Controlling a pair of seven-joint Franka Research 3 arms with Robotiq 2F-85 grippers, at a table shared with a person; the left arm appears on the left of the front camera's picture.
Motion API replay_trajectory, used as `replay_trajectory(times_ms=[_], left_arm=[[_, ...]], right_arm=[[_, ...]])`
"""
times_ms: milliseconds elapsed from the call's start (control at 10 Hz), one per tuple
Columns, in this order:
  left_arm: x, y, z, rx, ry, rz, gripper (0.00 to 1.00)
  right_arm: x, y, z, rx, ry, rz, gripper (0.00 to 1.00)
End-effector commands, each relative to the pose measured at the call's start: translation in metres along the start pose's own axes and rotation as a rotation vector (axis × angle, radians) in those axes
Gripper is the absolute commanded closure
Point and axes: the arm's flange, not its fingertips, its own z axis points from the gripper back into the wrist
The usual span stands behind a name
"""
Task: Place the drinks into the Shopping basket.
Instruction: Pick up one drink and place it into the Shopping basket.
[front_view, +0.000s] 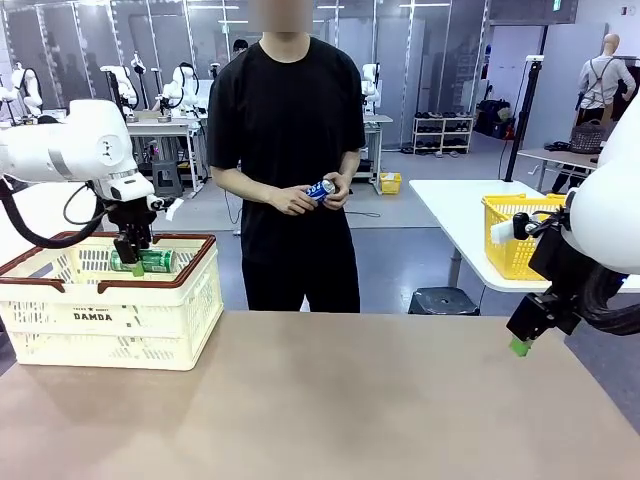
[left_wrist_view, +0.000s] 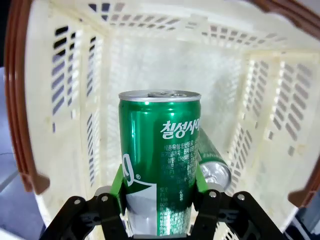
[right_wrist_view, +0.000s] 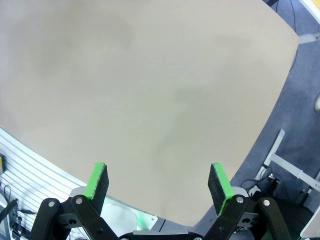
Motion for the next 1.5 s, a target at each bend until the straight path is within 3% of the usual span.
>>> replay_trajectory(times_ms=[0, 800, 1400], left_arm=[[0.000, 0.018, -0.003, -0.023, -0.024, -0.026, 0.43], [0.005, 0.031, -0.078, -0.027, 0.004, -0.068, 0.43], [0.006, 0.027, -0.110, -0.064, -0.019, -0.072, 0.43]], right_arm=[[-0.002, 0.000, -0.001, 0.008, 0.000, 0.003, 0.00], [-0.002, 0.000, -0.001, 0.008, 0.000, 0.003, 0.00], [-0.002, 0.000, -0.001, 0.008, 0.000, 0.003, 0.00]])
